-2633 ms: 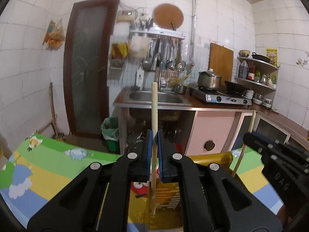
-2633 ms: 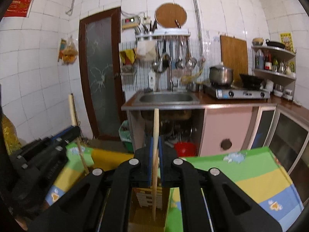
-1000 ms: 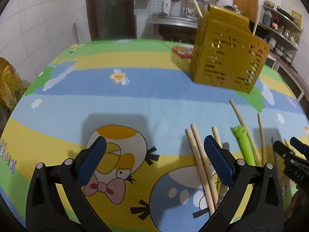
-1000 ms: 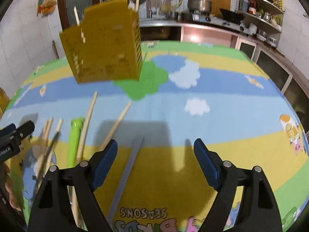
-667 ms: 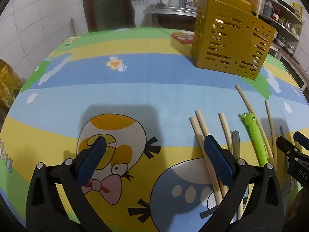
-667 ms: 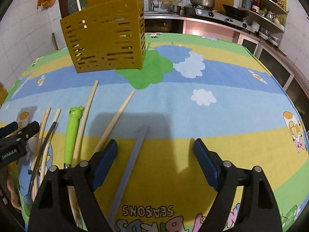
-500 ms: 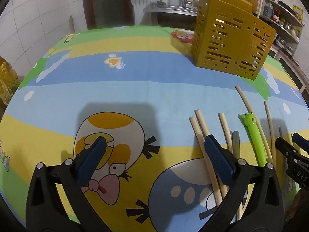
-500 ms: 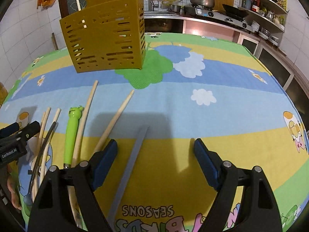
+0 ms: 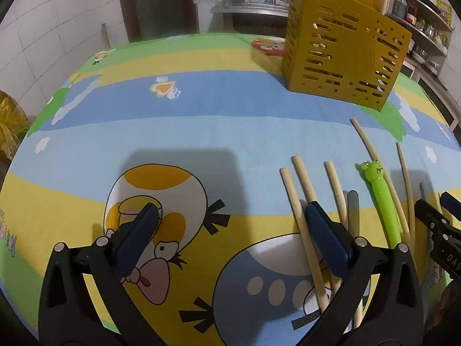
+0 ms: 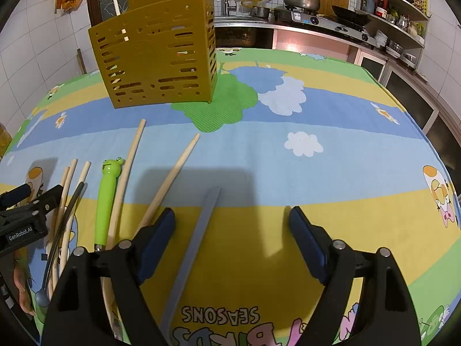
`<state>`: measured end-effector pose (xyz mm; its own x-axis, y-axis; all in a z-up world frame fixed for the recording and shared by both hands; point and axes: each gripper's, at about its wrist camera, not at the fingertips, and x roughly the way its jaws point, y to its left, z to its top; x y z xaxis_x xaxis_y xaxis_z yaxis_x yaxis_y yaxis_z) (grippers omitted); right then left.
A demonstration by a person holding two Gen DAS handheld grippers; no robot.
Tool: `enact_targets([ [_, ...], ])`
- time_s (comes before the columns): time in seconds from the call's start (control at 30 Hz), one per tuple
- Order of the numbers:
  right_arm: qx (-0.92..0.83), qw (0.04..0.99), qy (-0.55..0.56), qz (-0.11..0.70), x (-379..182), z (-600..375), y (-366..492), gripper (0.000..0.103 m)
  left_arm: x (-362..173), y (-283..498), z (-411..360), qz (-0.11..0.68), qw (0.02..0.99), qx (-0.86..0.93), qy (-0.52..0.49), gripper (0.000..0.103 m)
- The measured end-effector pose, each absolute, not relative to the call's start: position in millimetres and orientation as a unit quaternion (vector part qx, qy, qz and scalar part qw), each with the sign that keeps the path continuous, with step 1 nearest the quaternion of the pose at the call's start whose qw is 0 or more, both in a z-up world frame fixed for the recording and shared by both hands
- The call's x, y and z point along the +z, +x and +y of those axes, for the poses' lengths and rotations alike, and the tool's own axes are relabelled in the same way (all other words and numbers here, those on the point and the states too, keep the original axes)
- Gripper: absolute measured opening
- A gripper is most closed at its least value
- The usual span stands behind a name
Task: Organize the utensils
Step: 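Move both open grippers back down to the remaining utensils, then grasp a wooden chopstick with the left gripper while the right gripper grasps the blue spoon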
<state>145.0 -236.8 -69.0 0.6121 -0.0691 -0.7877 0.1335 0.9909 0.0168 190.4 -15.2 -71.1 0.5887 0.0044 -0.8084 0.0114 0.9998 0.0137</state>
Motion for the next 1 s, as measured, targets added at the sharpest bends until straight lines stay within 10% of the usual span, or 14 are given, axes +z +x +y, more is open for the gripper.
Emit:
enact_targets([
  [0.47,-0.074,0.896,0.038,0.437,-67.8,-234.6,141.7,0.08,-73.0,191.9,-16.6,0.458,0.889,-0.002,0.008,0.099],
  [0.67,-0.073,0.898,0.051,0.432,-65.3,-231.7,135.2,0.059,-72.3,191.0,-14.8,0.456,0.89,-0.001,0.001,0.097],
  [1.0,-0.07,0.894,0.051,0.439,-62.3,-221.6,134.6,0.036,-62.5,183.7,-31.3,0.469,0.883,-0.01,0.0,0.053],
])
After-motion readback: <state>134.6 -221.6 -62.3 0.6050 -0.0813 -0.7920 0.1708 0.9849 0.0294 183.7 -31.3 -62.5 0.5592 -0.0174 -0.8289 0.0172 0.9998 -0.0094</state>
